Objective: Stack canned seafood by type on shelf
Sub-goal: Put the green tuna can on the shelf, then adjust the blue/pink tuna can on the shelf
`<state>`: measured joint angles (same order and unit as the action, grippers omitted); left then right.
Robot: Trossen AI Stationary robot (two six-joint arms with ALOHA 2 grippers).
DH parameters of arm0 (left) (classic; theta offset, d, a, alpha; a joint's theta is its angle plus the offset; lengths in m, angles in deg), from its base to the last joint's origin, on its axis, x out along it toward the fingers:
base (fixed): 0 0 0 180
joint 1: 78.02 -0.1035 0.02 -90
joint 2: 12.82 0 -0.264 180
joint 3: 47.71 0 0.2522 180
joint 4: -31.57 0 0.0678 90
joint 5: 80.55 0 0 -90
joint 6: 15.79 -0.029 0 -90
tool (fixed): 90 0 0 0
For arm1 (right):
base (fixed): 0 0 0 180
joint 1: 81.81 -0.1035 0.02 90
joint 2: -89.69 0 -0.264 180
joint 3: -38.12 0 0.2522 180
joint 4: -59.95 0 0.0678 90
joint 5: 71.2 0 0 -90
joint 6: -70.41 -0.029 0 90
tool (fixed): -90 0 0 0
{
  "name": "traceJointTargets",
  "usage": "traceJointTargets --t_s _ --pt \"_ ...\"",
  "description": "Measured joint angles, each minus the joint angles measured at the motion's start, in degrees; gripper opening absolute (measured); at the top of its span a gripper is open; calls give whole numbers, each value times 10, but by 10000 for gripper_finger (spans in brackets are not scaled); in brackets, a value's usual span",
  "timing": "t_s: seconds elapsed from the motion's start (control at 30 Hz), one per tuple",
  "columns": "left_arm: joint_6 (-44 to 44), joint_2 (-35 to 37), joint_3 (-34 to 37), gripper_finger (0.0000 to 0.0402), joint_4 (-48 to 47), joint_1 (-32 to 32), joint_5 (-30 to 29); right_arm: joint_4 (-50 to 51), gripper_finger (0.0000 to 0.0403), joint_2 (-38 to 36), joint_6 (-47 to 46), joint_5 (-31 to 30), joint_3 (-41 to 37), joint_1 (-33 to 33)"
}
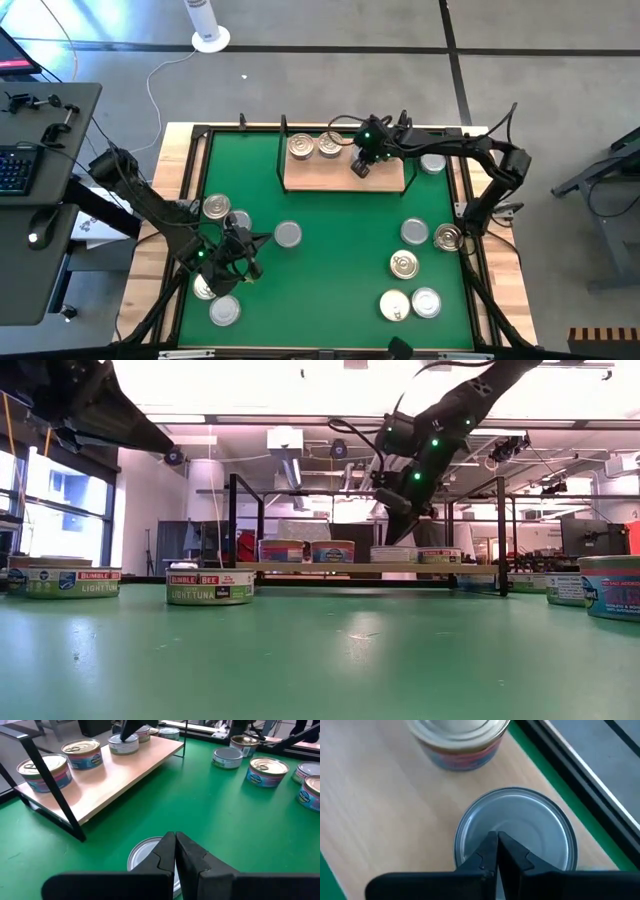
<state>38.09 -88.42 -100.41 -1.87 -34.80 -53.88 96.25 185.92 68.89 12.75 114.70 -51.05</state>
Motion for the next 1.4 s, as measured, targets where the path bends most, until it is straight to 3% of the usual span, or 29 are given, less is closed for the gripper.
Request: traceJointTargets --t_s 0.37,0.93,1.07,1.4 --pt "0 0 0 0 3 0 -3 -11 2 0 5 6 0 33" --pt "0 0 0 0 10 0 -3 -22 2 19 -14 6 3 20" --pt "-1 0 0 0 14 0 -3 -27 2 26 -18 -34 4 26" --pt "-11 0 0 0 20 3 -3 -49 2 -10 -25 -27 0 12"
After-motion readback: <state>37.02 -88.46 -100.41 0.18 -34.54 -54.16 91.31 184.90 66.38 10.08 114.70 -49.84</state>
